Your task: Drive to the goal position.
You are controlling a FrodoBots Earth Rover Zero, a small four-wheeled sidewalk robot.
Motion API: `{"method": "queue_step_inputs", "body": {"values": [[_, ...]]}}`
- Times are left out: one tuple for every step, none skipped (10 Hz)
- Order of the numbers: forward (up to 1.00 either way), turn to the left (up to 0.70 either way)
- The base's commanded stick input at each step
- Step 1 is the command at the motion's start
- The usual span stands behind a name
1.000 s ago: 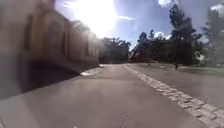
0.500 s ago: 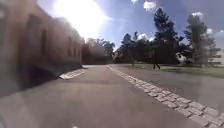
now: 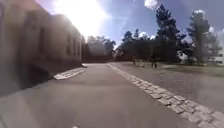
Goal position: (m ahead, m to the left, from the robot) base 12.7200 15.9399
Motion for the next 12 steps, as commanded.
{"method": "queue_step_inputs", "body": {"values": [[0.85, 0.00], [0.85, 0.00], [0.85, 0.00], [0.85, 0.00], [0.85, 0.00], [0.85, 0.00], [0.85, 0.00], [0.85, 0.00], [0.85, 0.00], [0.85, 0.00], [0.85, 0.00], [0.85, 0.00]]}}
